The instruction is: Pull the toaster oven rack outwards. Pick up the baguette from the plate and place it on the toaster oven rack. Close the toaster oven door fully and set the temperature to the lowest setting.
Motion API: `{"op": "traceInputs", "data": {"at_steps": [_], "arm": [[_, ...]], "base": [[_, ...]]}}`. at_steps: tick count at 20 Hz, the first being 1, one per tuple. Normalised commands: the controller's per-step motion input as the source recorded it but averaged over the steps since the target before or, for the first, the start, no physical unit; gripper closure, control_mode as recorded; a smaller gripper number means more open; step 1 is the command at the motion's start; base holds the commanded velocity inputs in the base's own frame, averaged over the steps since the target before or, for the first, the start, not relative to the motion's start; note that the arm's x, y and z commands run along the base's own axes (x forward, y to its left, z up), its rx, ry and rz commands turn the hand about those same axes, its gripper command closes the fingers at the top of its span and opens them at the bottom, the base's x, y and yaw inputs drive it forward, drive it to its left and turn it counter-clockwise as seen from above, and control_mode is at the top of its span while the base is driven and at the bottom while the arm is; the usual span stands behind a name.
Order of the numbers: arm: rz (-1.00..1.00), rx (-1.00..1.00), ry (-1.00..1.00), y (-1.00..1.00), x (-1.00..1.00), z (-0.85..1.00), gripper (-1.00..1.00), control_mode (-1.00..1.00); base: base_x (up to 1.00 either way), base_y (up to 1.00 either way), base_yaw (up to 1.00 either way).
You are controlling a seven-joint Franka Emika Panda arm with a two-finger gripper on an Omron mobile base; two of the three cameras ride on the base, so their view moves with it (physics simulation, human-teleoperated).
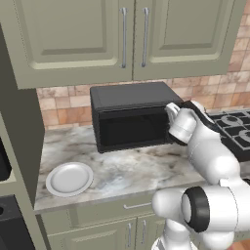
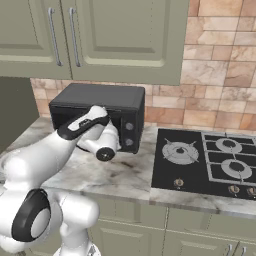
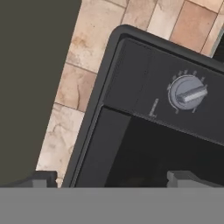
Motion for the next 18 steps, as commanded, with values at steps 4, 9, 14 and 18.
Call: {"op": "traceInputs", "data": {"at_steps": [4,9,14,18], "arm": [[0.0,0.01,0.0,0.0,-0.22,0.08,-1.0,-1.0],[0.03,0.0,0.15,0.04,-0.18,-0.04,-1.0,-1.0],[0.11,0.0,0.35,0.12,0.08,-0.06,-1.0,-1.0],[0.02,0.0,0.14,0.13,0.53,0.0,-1.0,-1.0]], "base": [[0.0,0.0,0.0],[0.0,0.0,0.0],[0.0,0.0,0.0],[0.0,0.0,0.0]]}}
